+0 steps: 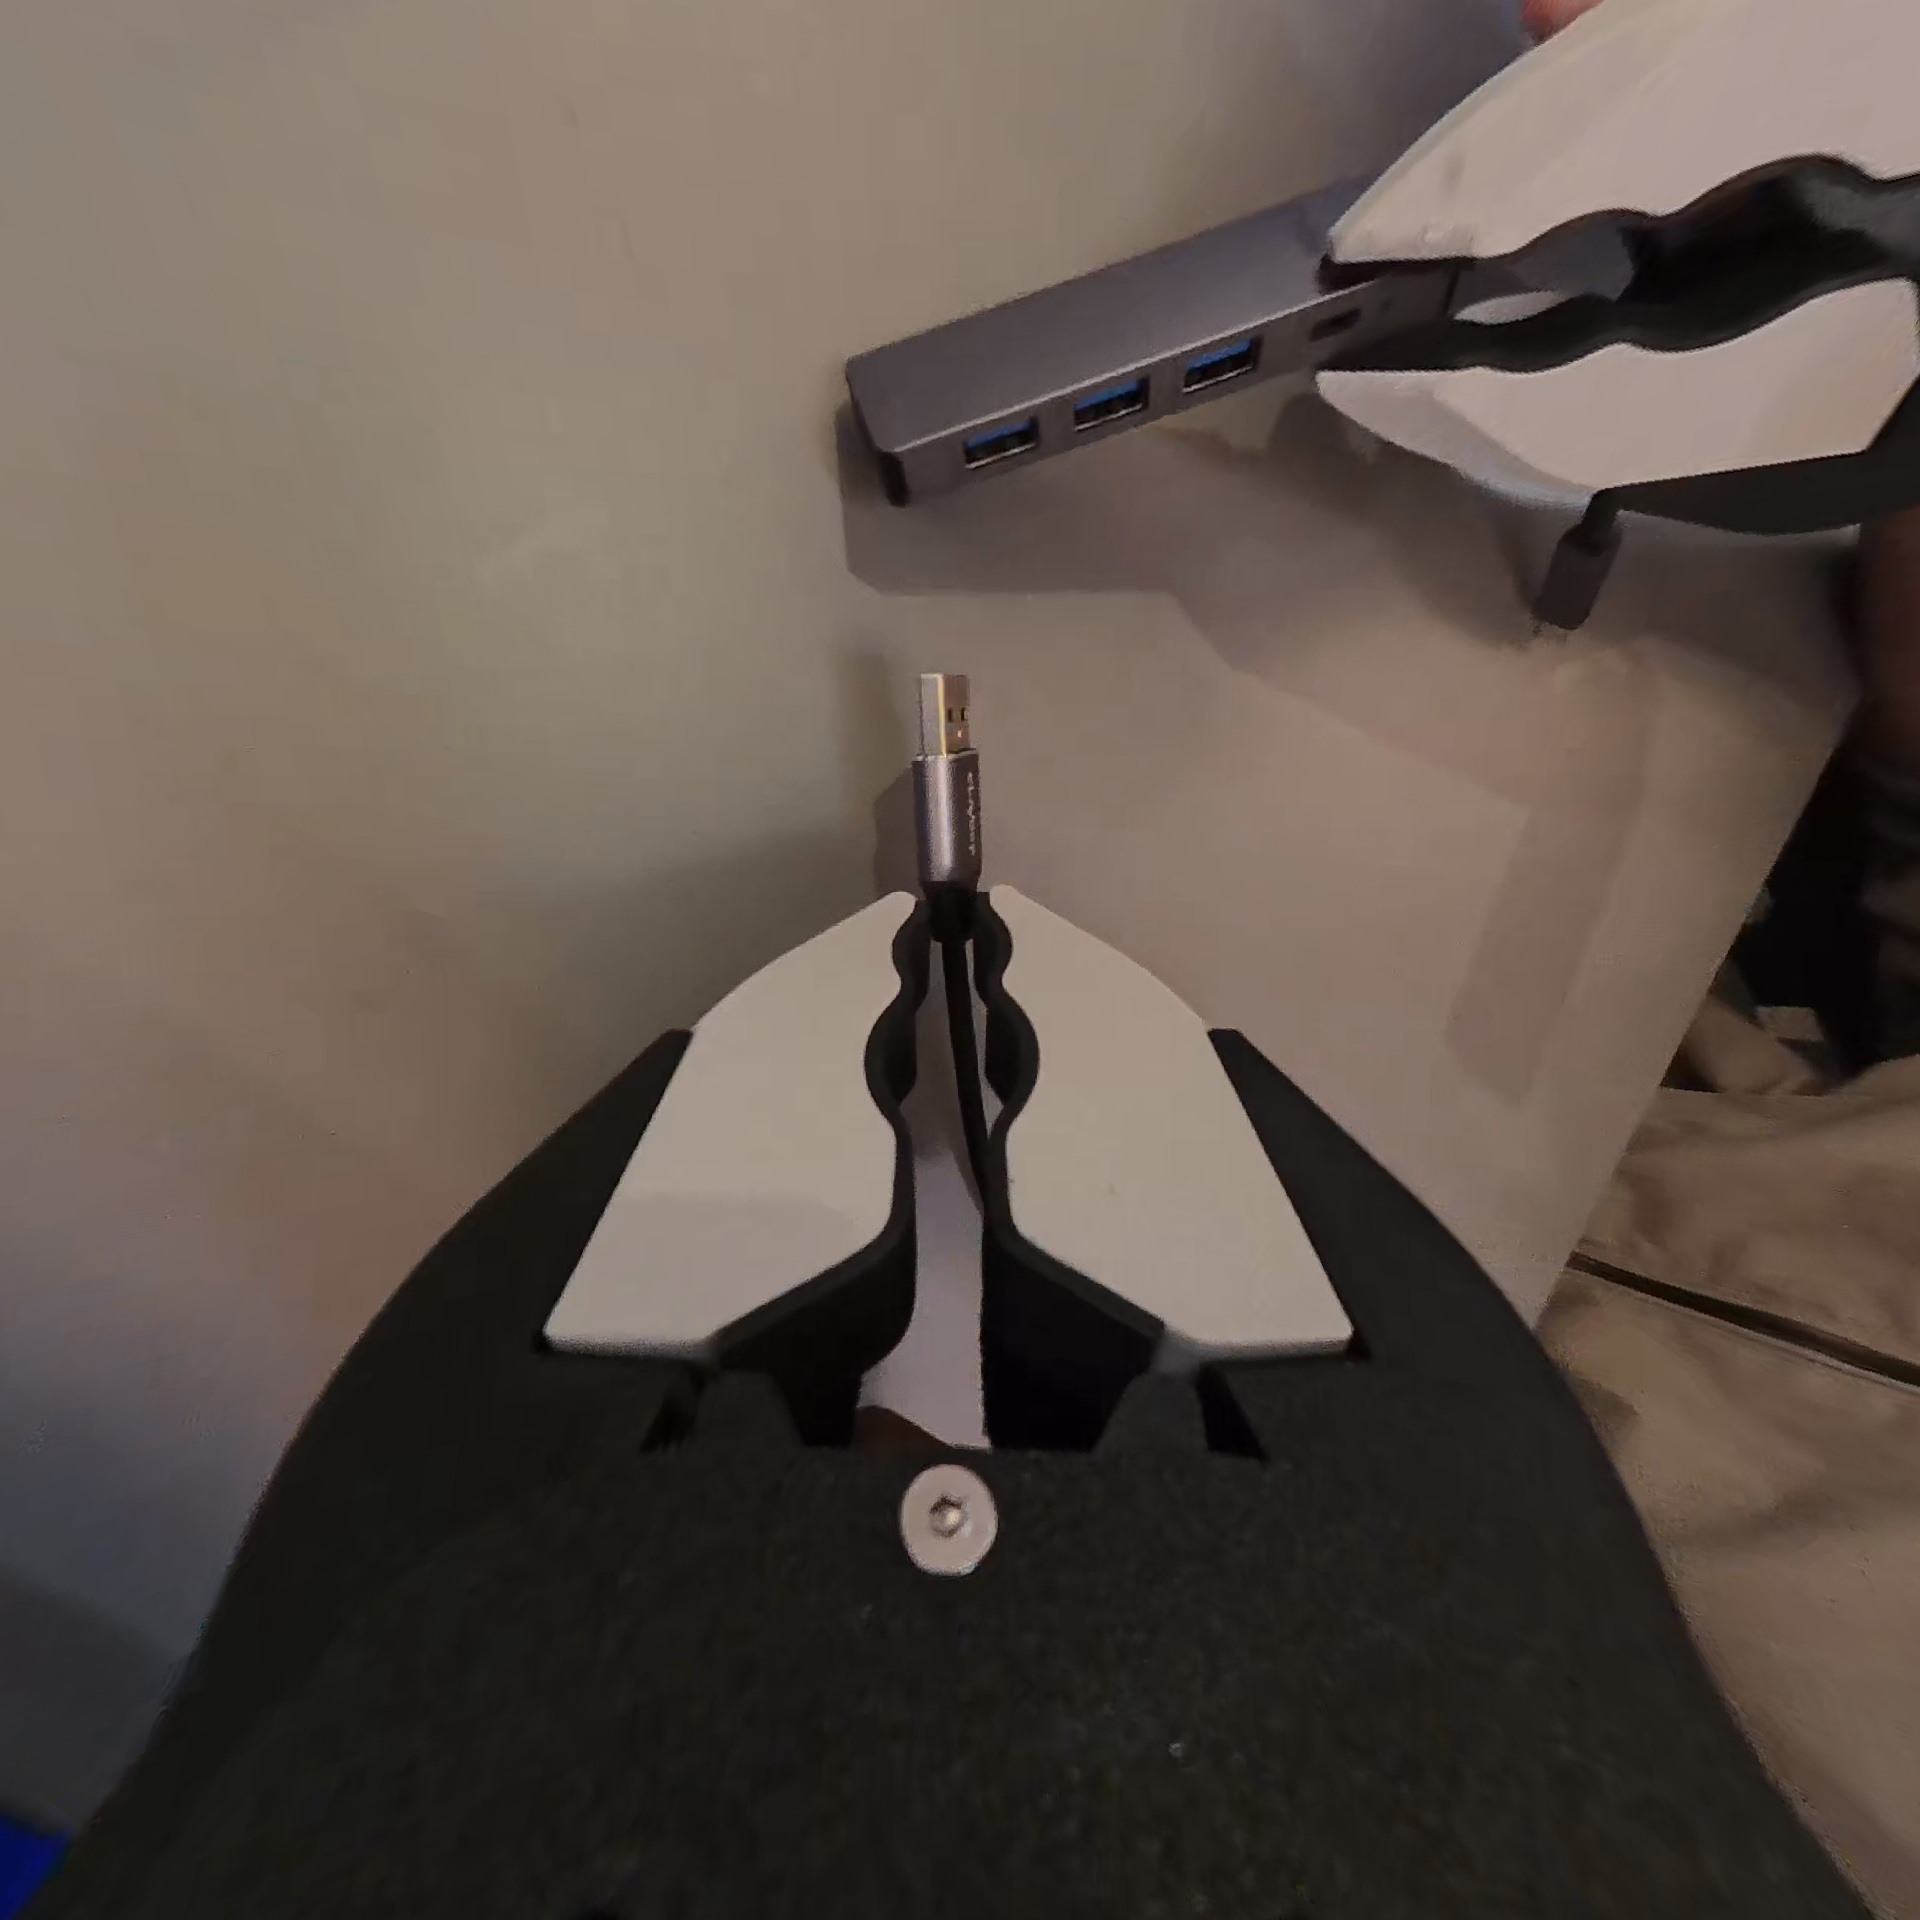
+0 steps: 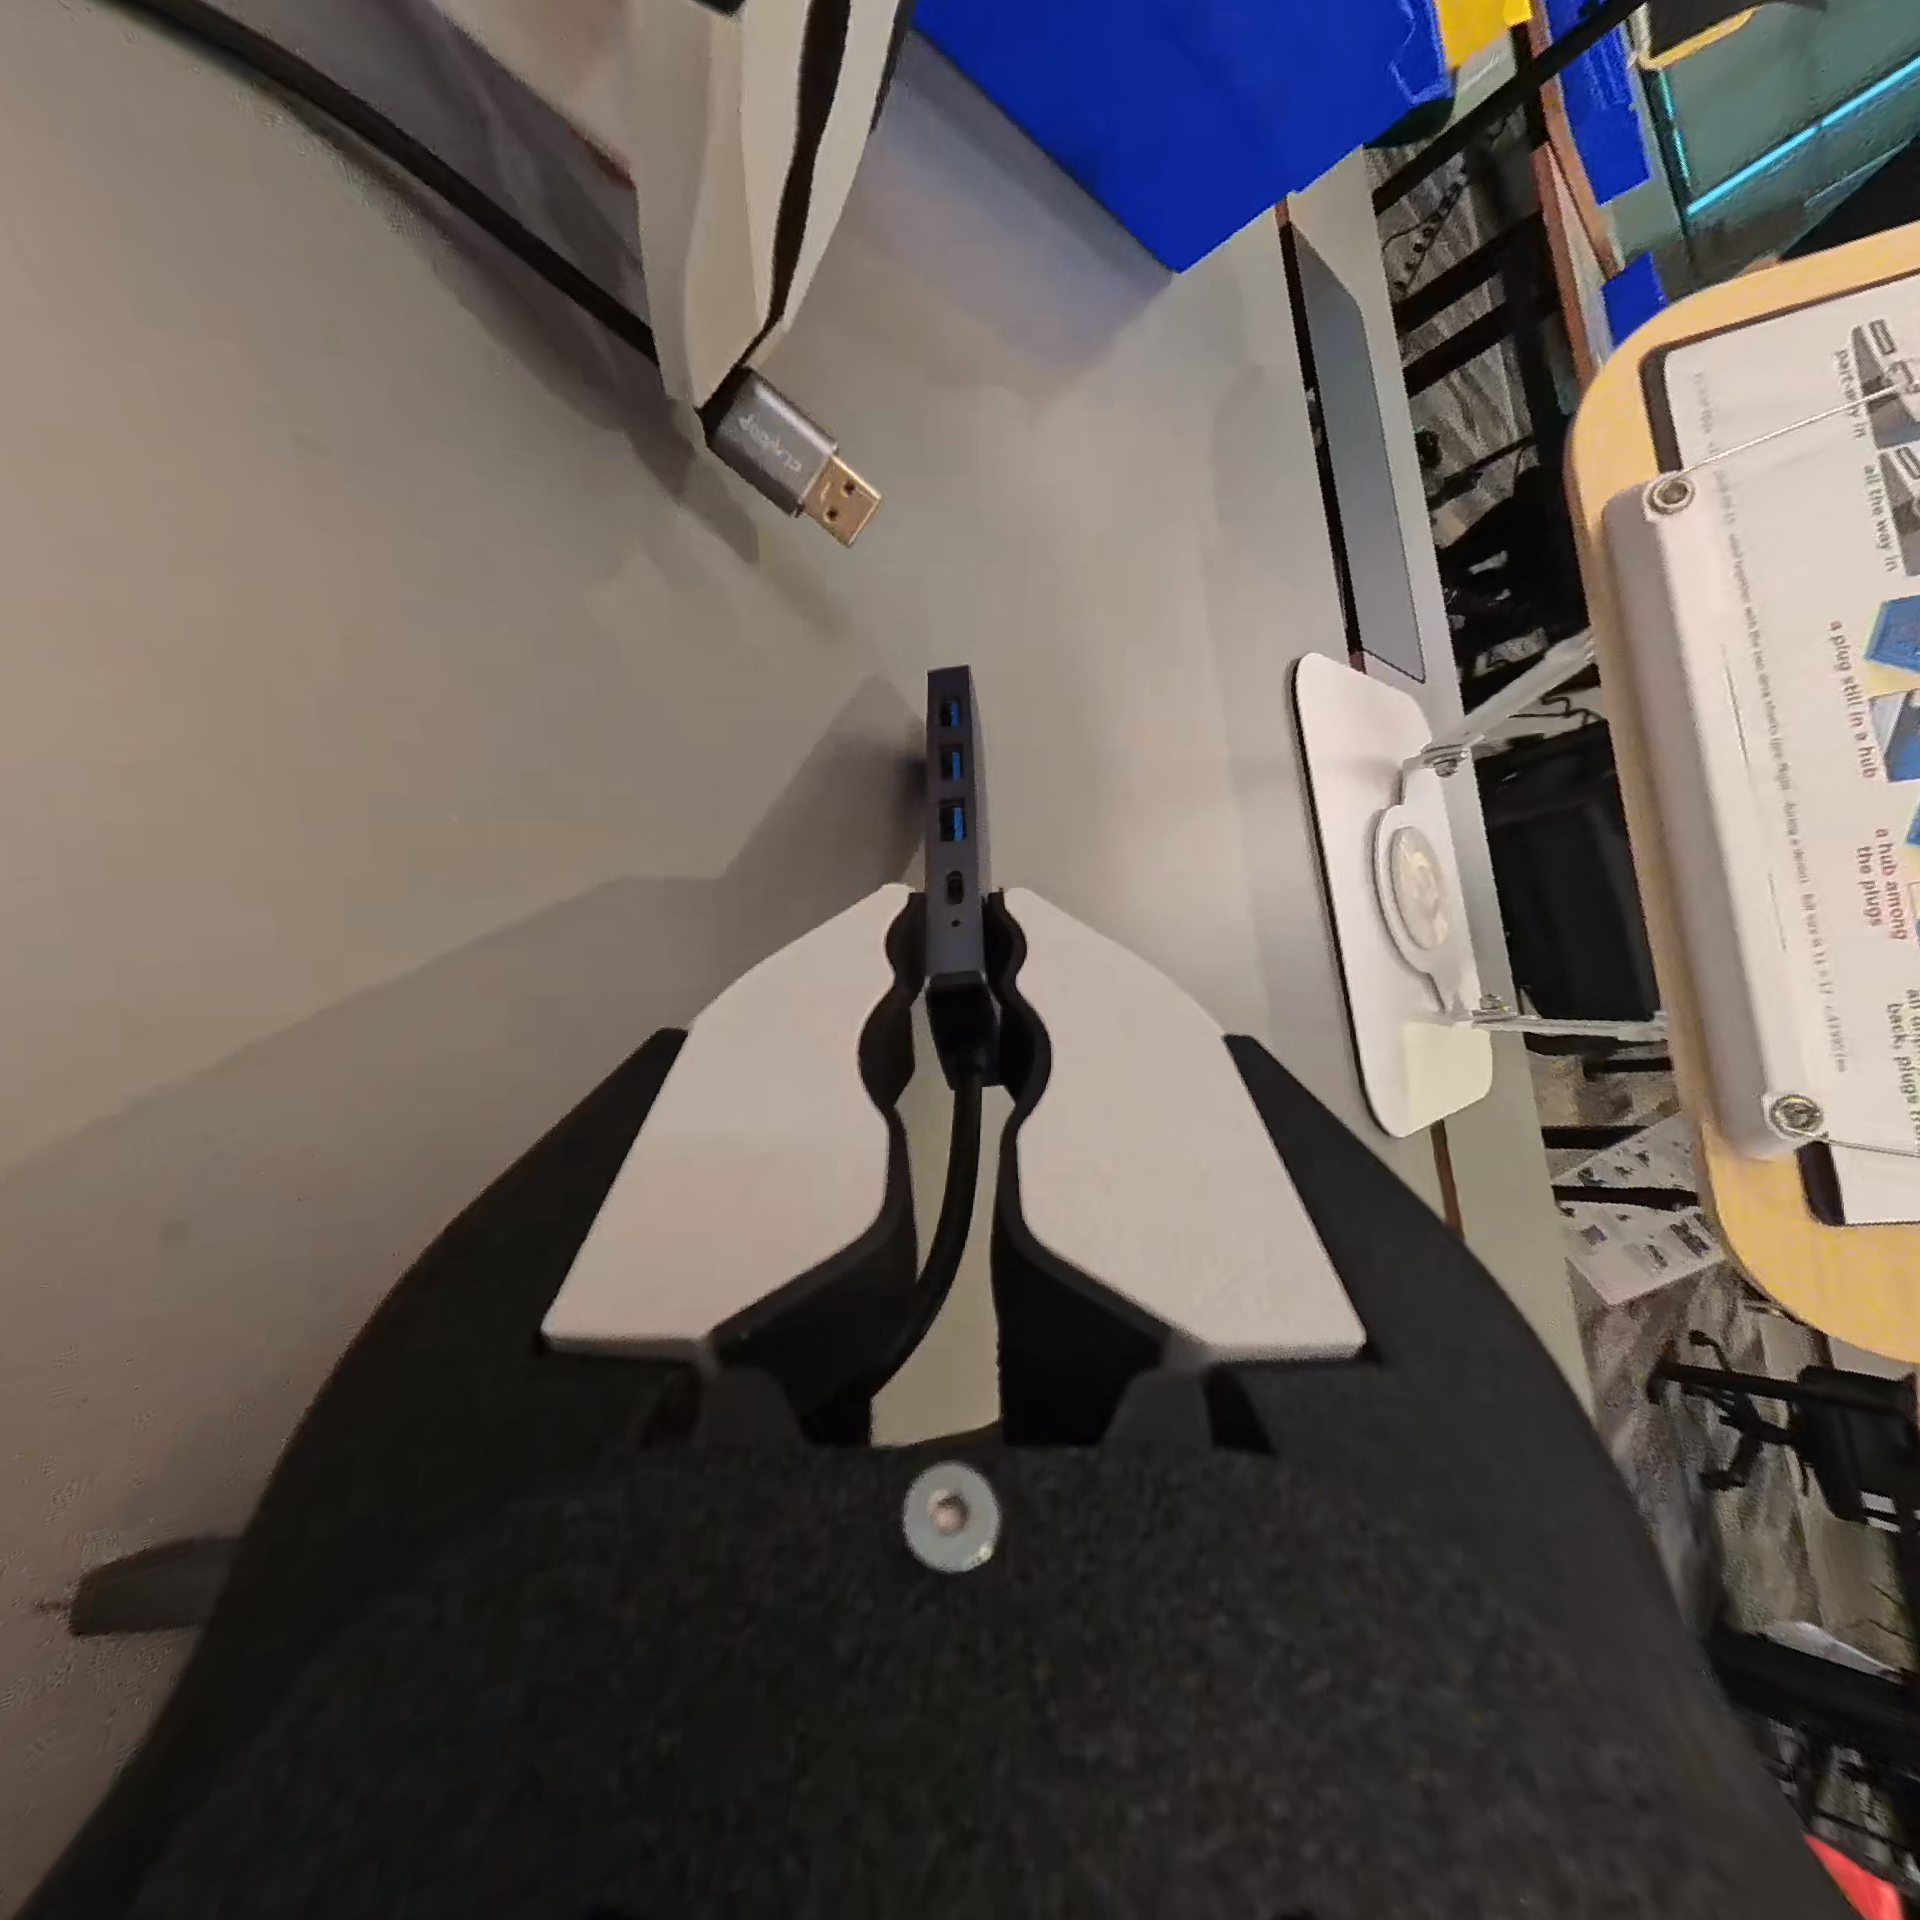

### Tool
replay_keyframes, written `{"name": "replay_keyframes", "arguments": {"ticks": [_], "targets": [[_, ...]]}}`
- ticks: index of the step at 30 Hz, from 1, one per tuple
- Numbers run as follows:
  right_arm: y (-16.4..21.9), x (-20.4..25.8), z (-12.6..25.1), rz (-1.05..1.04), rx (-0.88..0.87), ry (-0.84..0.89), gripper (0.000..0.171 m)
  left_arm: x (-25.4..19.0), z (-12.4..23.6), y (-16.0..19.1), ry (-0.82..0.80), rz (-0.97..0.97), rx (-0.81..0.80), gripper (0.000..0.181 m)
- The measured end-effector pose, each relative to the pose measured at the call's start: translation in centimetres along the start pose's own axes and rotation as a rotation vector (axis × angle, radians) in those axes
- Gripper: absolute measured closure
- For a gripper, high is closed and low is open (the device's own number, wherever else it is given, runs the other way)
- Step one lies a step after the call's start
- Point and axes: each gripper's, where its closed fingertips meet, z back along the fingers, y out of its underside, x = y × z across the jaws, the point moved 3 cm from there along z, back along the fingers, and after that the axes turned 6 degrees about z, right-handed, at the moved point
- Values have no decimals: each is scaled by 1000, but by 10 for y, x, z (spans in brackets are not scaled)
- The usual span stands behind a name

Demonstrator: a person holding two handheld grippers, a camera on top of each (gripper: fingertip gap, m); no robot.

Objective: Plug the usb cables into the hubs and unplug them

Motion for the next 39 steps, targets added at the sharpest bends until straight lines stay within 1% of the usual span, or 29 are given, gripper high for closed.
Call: {"name": "replay_keyframes", "arguments": {"ticks": [3, 11, 24, 36, 39], "targets": [[1, 0, -1, -13, 0, -4, 160, 4, 0, -1, -43, -21, 6, 174], [4, 1, -3, -21, 8, -6, 160, 5, 0, 2, -36, -16, 6, 174], [17, 9, -12, -51, 79, -60, 160, 10, -6, 6, -37, -17, 23, 174], [18, 11, -13, -72, 81, -75, 160, 8, -8, 4, -36, -23, 25, 174], [18, 11, -13, -74, 86, -75, 160, 8, -9, 3, -56, -35, 28, 174]]}}
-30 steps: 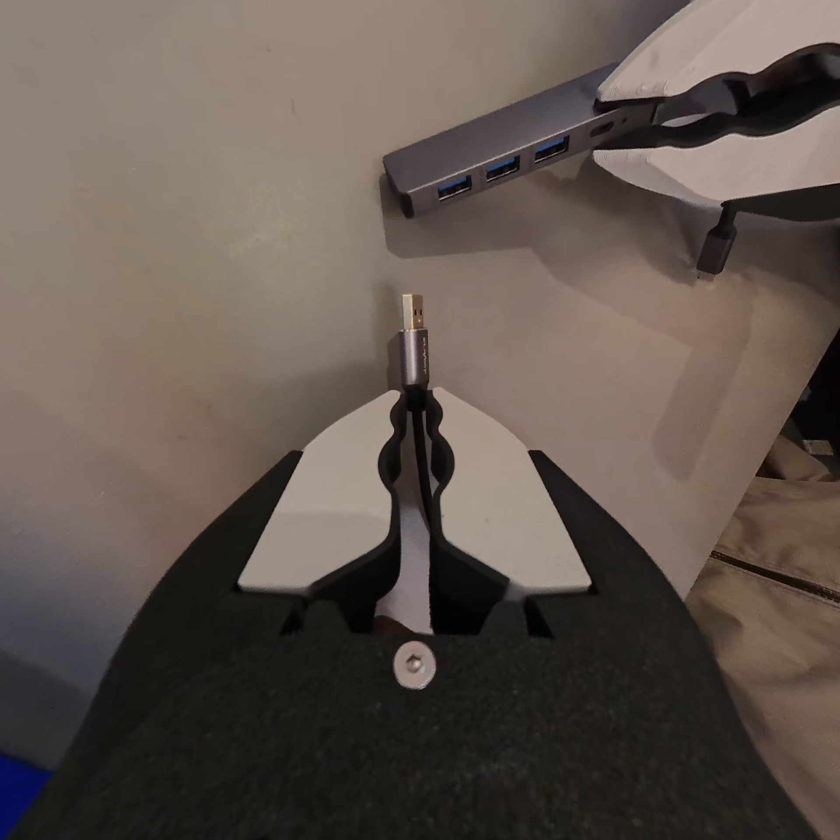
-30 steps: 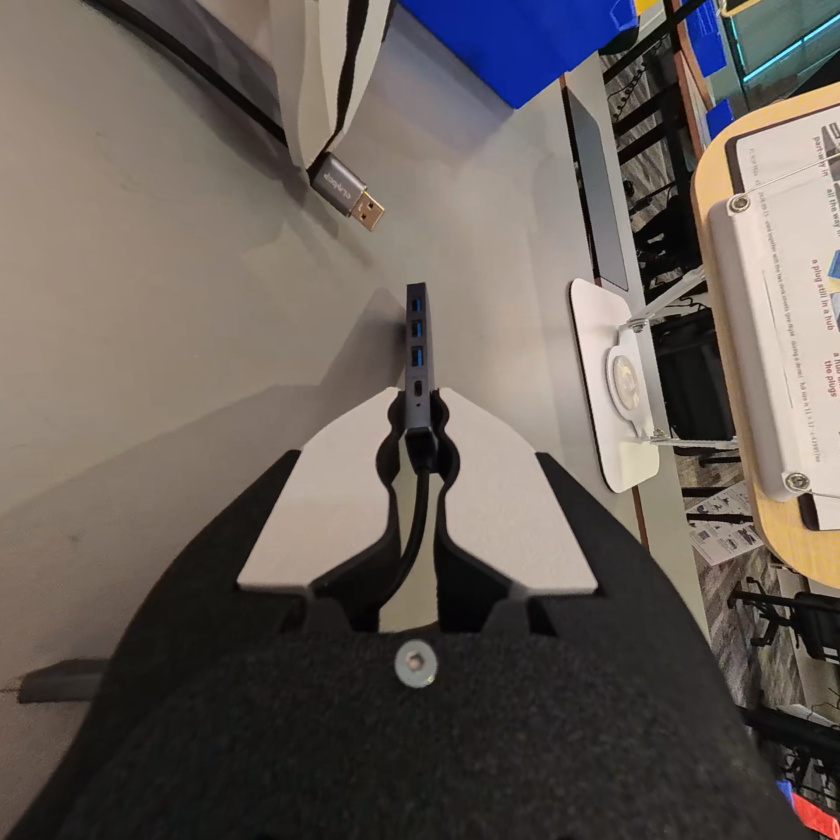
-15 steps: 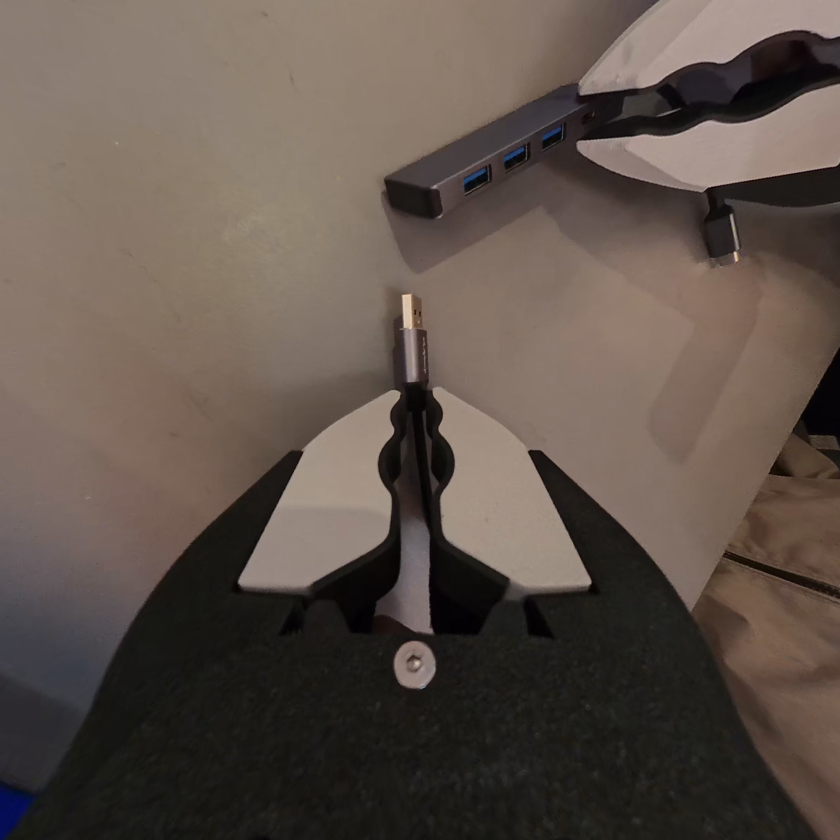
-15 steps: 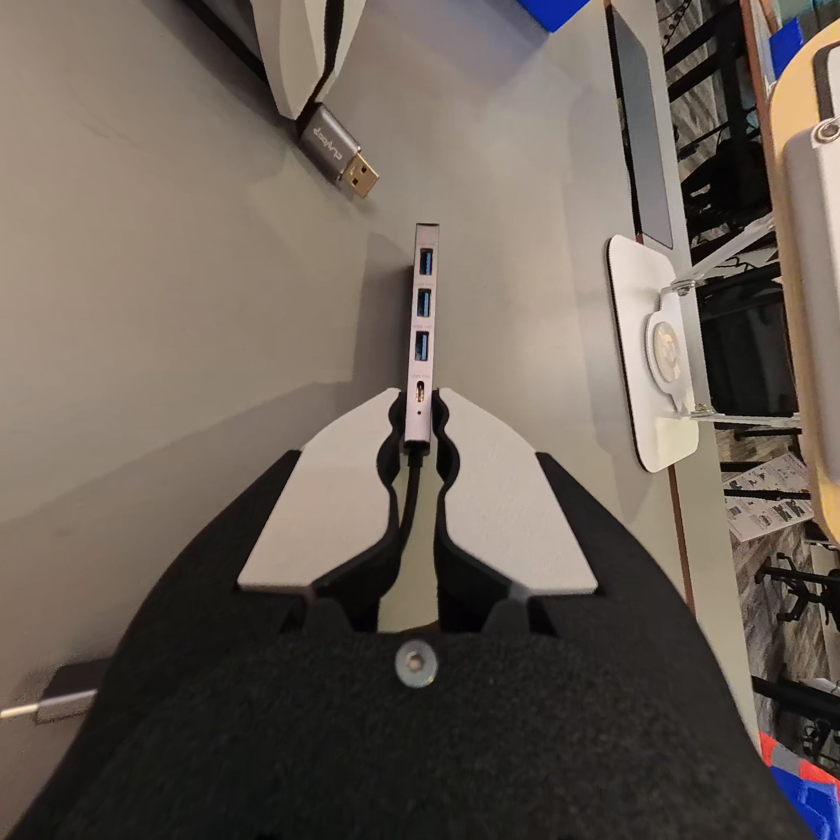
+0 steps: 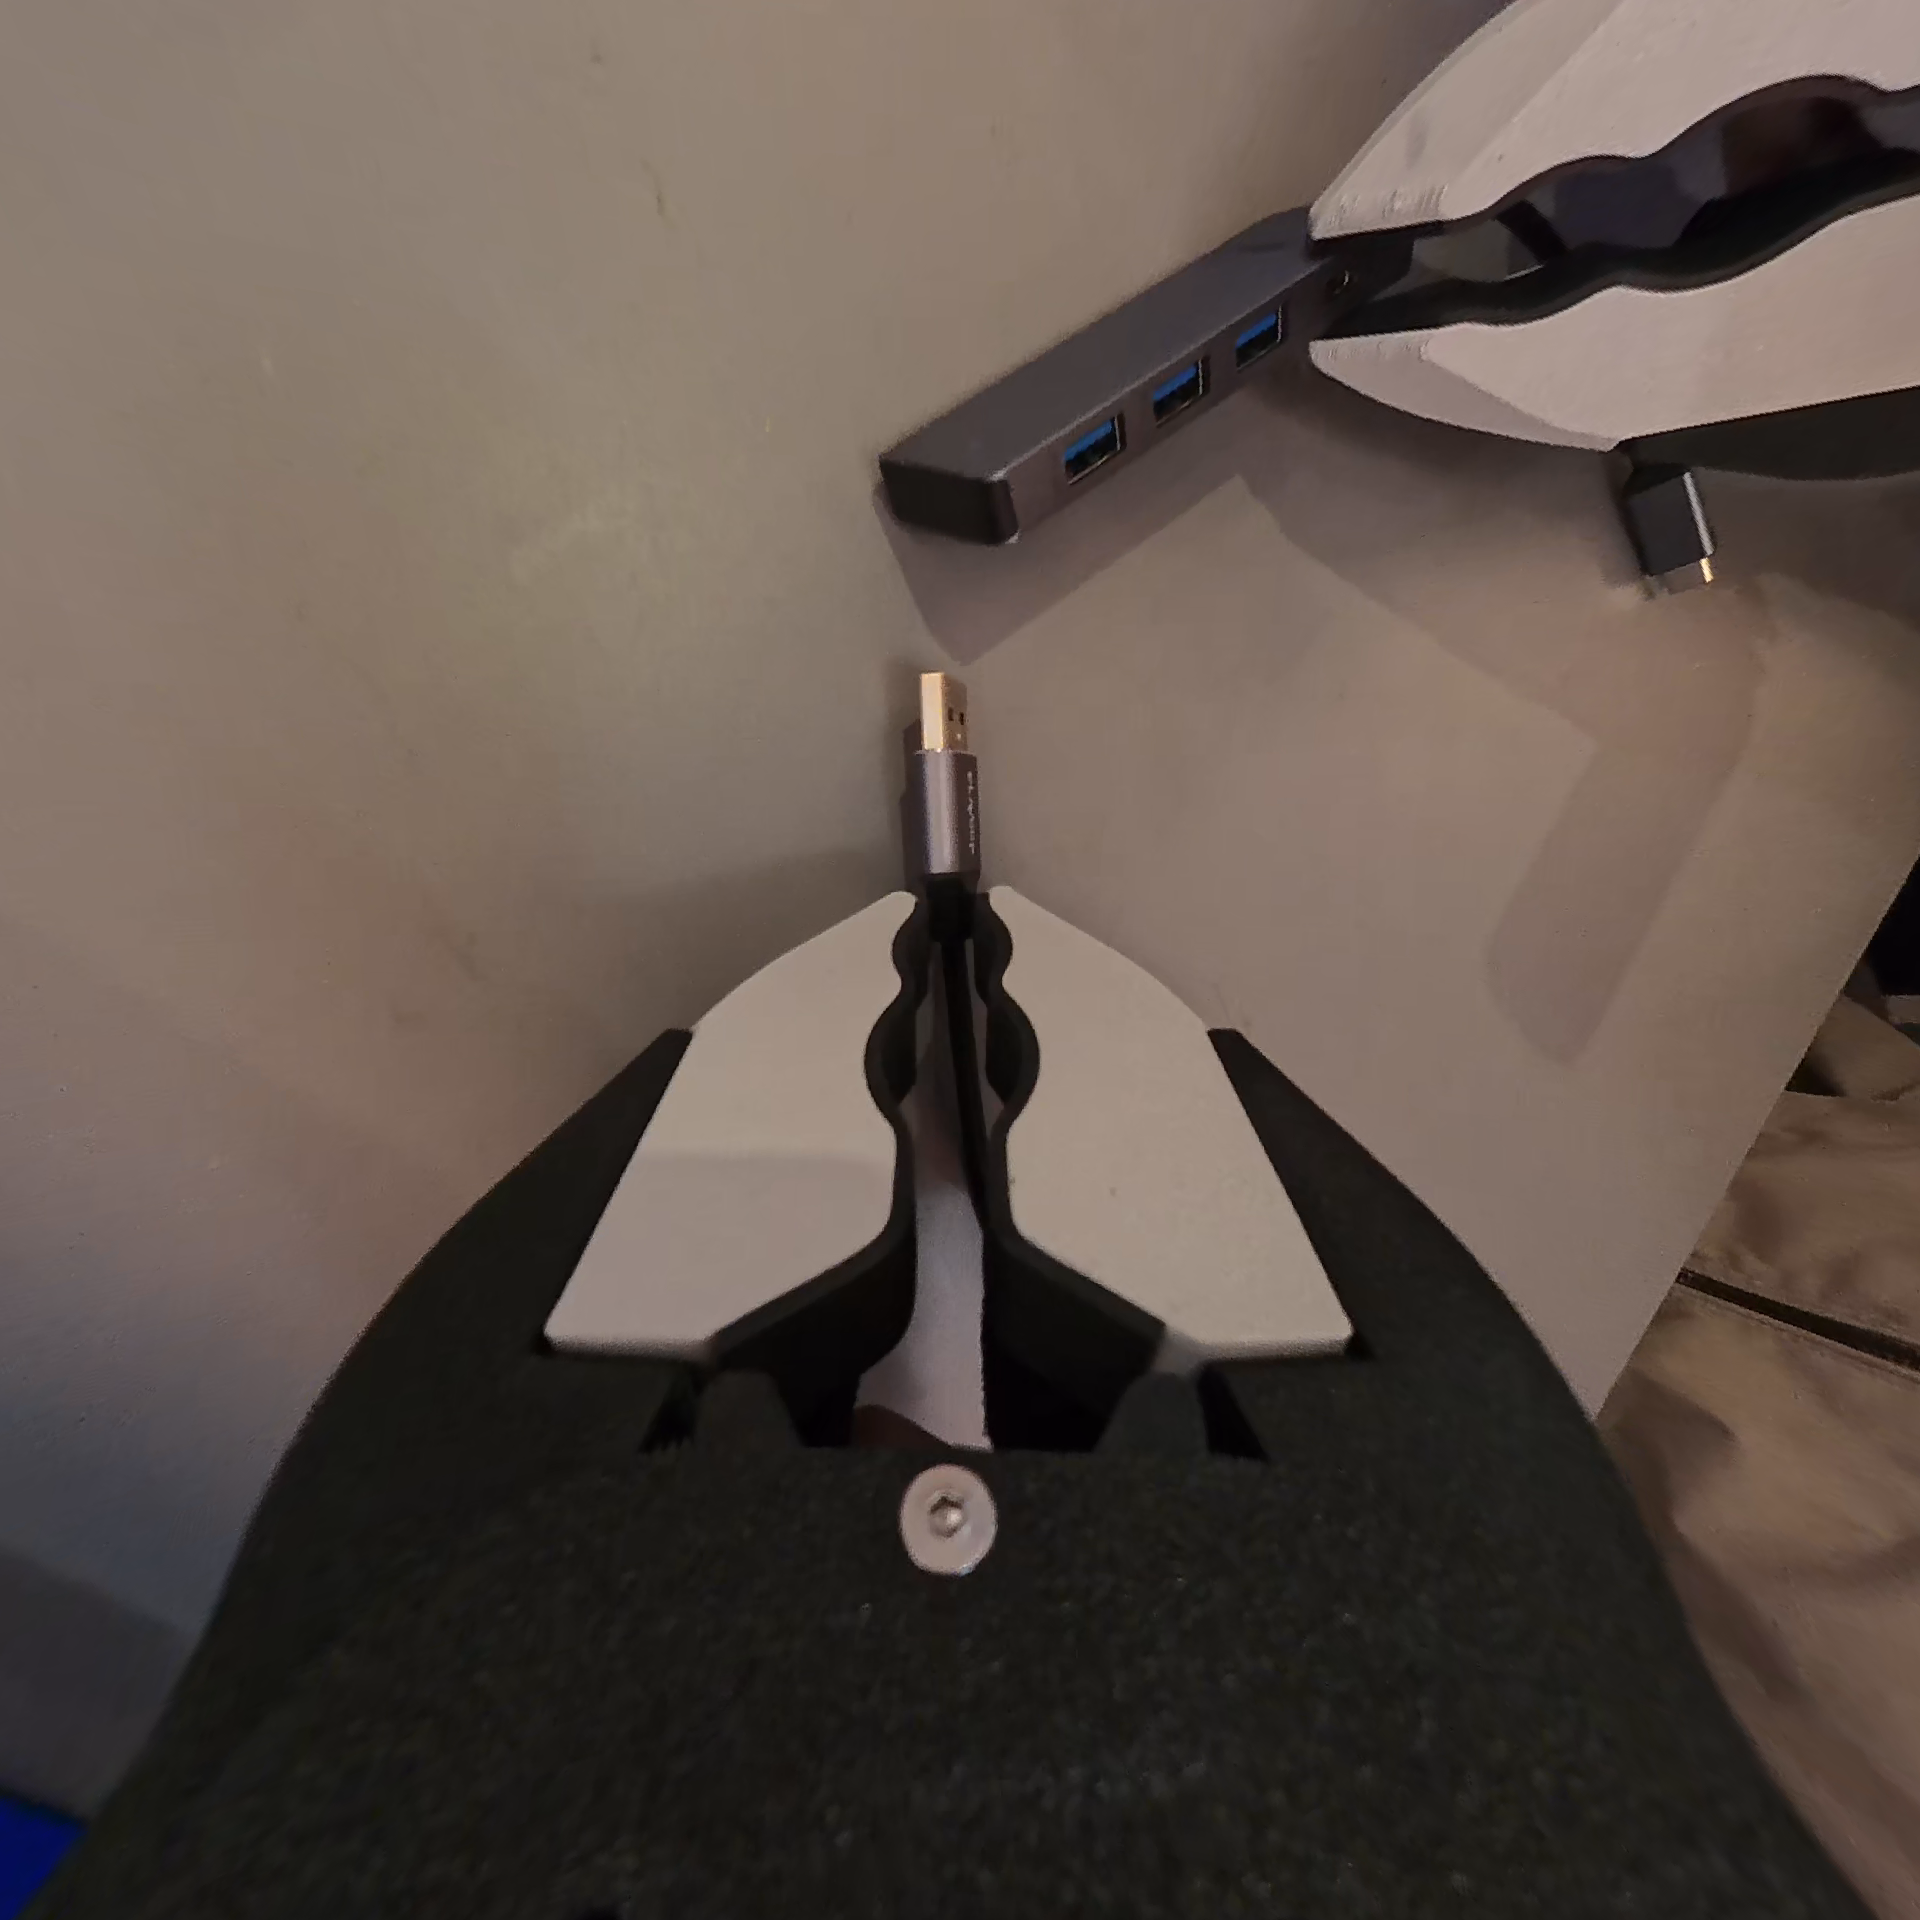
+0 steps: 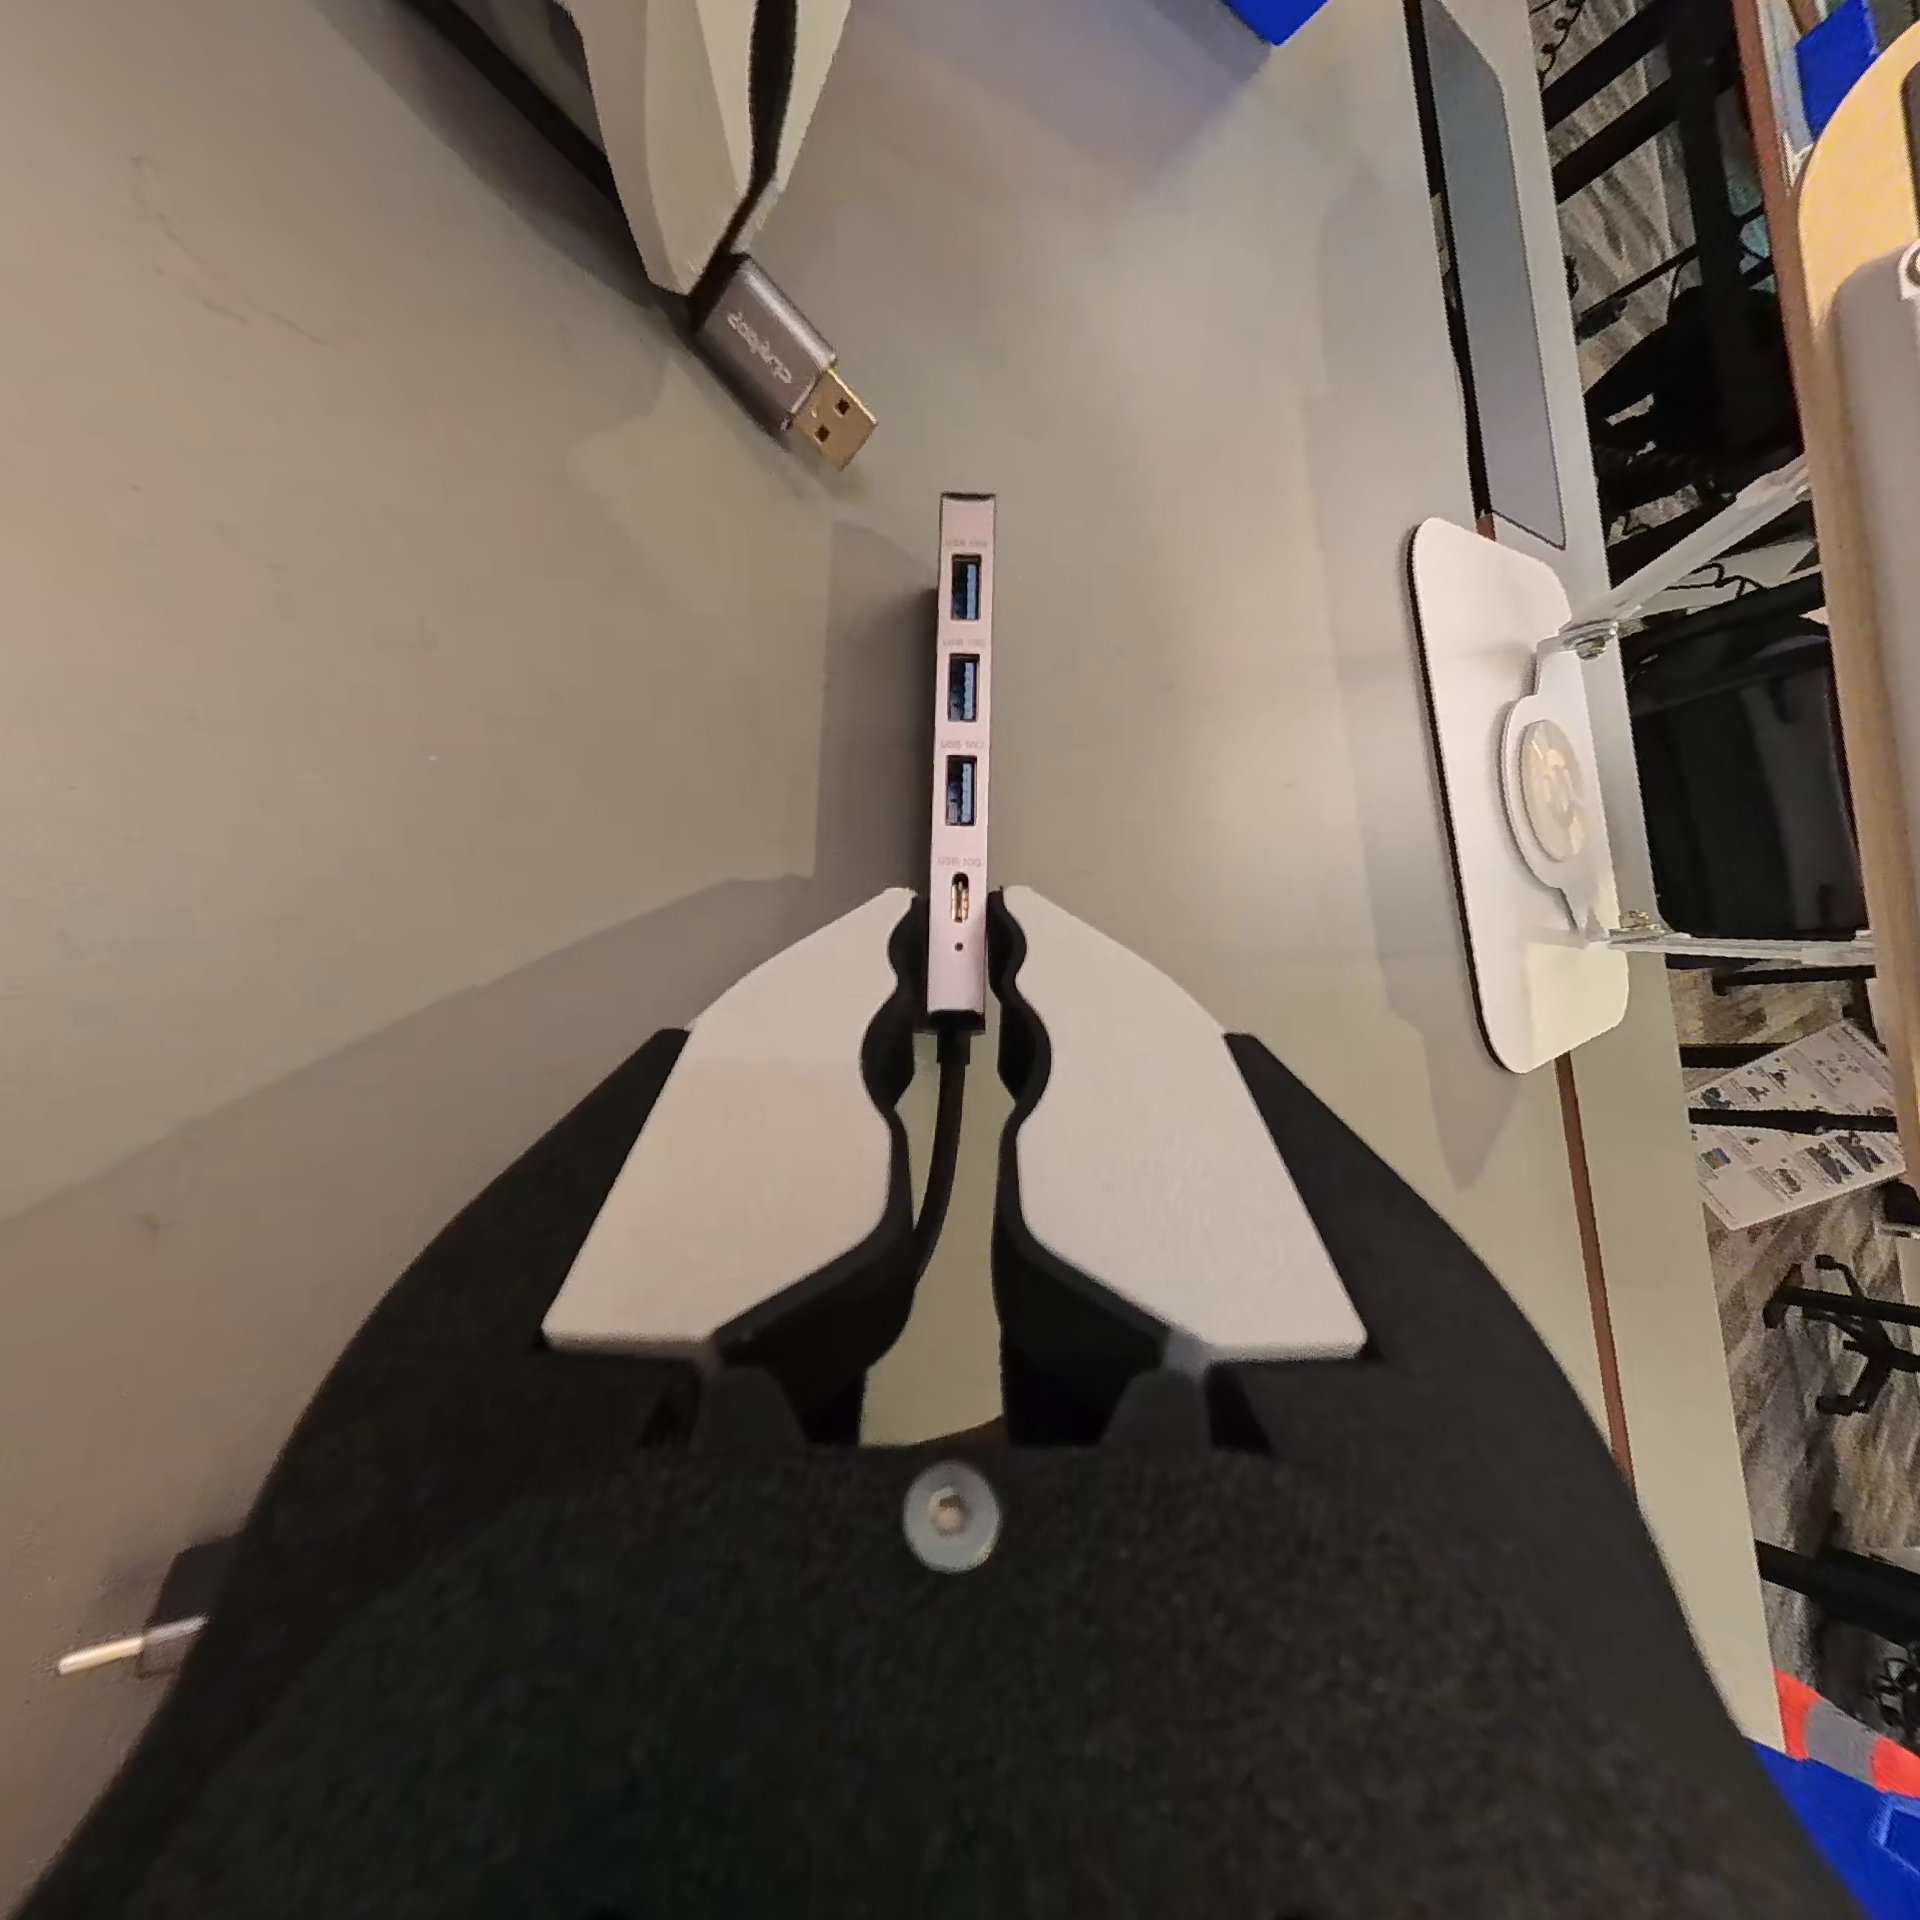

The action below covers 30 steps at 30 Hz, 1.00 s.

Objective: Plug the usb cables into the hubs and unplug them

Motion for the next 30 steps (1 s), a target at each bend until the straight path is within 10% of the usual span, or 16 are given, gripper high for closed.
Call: {"name": "replay_keyframes", "arguments": {"ticks": [30], "targets": [[-17, -19, 21, -277, -200, -43, 122, 6, 3, 0, -72, -16, -41, 168]]}}
